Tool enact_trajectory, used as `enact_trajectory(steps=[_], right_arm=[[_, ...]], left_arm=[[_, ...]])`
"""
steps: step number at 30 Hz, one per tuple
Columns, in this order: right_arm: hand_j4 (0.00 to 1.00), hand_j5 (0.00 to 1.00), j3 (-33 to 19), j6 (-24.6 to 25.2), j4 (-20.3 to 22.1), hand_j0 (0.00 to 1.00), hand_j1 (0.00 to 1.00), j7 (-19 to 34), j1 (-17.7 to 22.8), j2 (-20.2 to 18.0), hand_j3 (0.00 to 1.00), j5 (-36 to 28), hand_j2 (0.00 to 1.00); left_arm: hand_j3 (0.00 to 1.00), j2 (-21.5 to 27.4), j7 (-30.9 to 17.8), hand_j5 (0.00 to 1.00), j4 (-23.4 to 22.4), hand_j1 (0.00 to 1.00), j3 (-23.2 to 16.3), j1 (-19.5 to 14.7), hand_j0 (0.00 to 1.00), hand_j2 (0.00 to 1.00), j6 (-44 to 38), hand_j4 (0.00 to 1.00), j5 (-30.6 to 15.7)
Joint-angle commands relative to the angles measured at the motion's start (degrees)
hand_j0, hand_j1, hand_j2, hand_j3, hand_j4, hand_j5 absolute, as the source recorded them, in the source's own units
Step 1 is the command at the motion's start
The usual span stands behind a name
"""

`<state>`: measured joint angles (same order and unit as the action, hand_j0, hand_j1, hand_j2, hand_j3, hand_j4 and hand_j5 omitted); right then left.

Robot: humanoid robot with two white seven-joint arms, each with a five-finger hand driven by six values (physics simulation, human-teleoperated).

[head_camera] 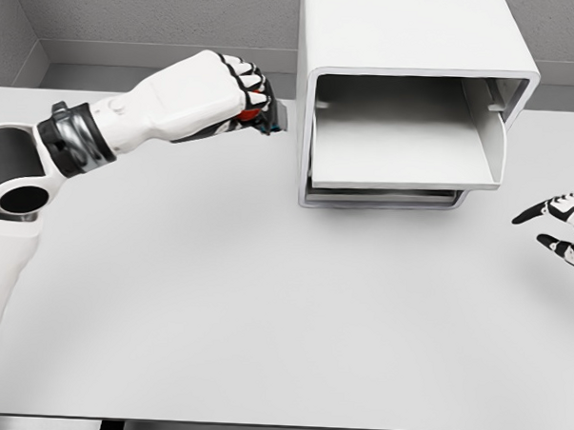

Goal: Slide open multi-storey tabletop storage cabinets and put open load switch and slide close multi-storey tabletop storage cabinets

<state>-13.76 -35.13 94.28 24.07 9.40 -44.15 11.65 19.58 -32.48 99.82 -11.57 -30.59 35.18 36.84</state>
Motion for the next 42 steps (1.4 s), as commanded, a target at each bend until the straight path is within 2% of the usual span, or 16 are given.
enact_trajectory(steps=[1,17,26,36,42], right_arm=[[0.58,0.58,0.0,0.1,0.2,0.58,0.58,-0.1,0.0,-0.1,0.58,-0.5,0.58],[0.61,0.61,0.0,0.1,1.0,0.61,0.61,-0.2,1.4,0.1,0.61,-0.4,0.61],[0.62,0.62,0.0,0.1,1.0,0.62,0.62,-0.2,1.5,0.1,0.62,-0.4,0.62],[0.63,0.63,0.0,0.1,0.8,0.63,0.63,-0.2,1.5,0.1,0.63,-0.4,0.63],[0.65,0.65,0.0,0.1,0.7,0.65,0.65,-0.1,1.5,0.2,0.65,-0.4,0.65]], left_arm=[[0.39,-0.7,0.1,0.39,0.2,0.39,-0.1,-0.1,0.39,0.39,-0.2,0.39,-0.3],[0.39,-5.5,0.1,0.39,0.8,0.39,-1.4,-0.6,0.39,0.39,-0.2,0.39,0.0],[0.39,-5.3,0.1,0.39,1.1,0.39,-1.3,-0.9,0.39,0.39,-0.2,0.39,-0.1],[0.39,-2.5,0.1,0.39,1.2,0.39,-0.4,-0.3,0.39,0.39,-0.2,0.39,-0.4],[0.39,-2.4,0.1,0.39,3.4,0.39,-0.5,-0.1,0.39,0.39,-0.2,0.39,-1.3]])
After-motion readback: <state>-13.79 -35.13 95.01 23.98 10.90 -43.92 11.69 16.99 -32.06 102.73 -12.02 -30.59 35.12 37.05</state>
